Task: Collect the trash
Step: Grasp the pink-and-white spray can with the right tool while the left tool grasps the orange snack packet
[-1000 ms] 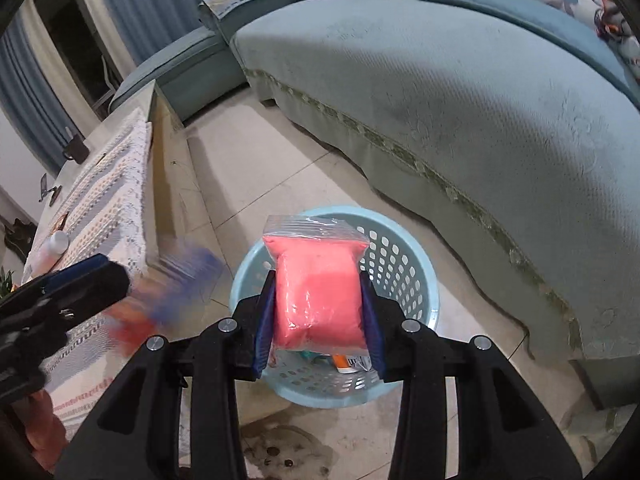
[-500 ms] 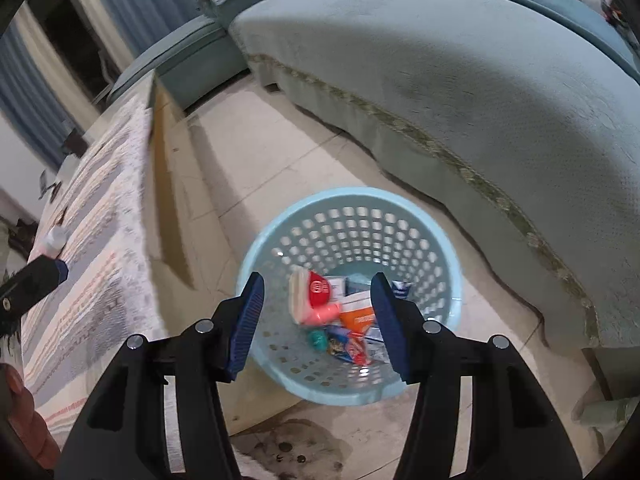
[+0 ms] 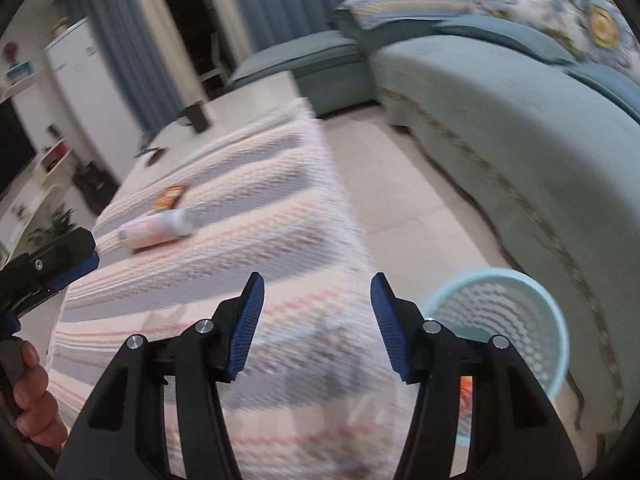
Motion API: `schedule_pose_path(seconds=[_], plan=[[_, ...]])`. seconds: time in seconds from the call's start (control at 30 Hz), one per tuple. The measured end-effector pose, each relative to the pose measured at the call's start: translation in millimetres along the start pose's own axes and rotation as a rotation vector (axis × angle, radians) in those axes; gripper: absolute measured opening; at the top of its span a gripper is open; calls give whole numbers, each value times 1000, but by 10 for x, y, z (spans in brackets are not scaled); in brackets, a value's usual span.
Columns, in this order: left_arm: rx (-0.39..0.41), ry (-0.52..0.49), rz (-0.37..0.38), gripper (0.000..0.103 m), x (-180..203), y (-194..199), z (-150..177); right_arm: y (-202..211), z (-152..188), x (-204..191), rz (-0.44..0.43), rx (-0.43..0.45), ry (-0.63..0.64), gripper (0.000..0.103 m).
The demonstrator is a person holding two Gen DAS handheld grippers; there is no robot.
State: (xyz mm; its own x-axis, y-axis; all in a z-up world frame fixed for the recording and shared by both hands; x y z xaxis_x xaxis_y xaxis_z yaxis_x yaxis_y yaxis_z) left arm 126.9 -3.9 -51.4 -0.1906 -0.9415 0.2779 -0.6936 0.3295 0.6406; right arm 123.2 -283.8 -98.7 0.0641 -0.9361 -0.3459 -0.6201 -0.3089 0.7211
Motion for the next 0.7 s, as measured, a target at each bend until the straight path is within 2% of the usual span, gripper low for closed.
schedule_pose_path(seconds=[0.13, 0.2, 0.27, 0.33, 0.37, 0.5, 0.6, 0.7], plan=[[53, 75, -174, 74, -585, 218, -29, -292, -53, -509, -46, -13, 83, 52], [89, 100, -337, 74, -927, 302, 0, -476, -75, -757, -66, -23, 128, 52], [88, 138, -441, 74, -1200, 300, 54, -684, -95, -986, -86, -33, 169, 54], [68, 172, -462, 74, -1406, 229, 129, -858, -117, -1125, -85, -39, 196, 56], [57, 185, -461, 74, -1514, 176, 169, -968, -139, -1231, -107, -45, 212, 61], [7, 178, -426, 74, -1759, -76, 269, -1283, -233, -1511, -130, -52, 294, 62], [7, 159, -458, 74, -1918, -133, 277, -1529, -337, -1727, -176, -71, 337, 62], [18, 168, -449, 74, -2029, -196, 273, -1731, -426, -1888, -219, -99, 375, 63]])
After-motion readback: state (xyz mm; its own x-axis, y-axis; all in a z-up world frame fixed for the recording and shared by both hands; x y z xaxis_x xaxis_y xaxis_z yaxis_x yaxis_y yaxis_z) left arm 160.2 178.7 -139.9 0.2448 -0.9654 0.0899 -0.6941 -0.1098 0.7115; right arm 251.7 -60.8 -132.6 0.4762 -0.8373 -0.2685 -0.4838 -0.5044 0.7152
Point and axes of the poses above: each gripper's, at about its wrist camera, not at the fingertips, and y roughly against the way its jaws point, x to its right, z to its underside, the point moved 4 cm from there along -y, roughly the way its jaws point, and after that the axes turned 7 degrees about -y, right-handed, at the moved point
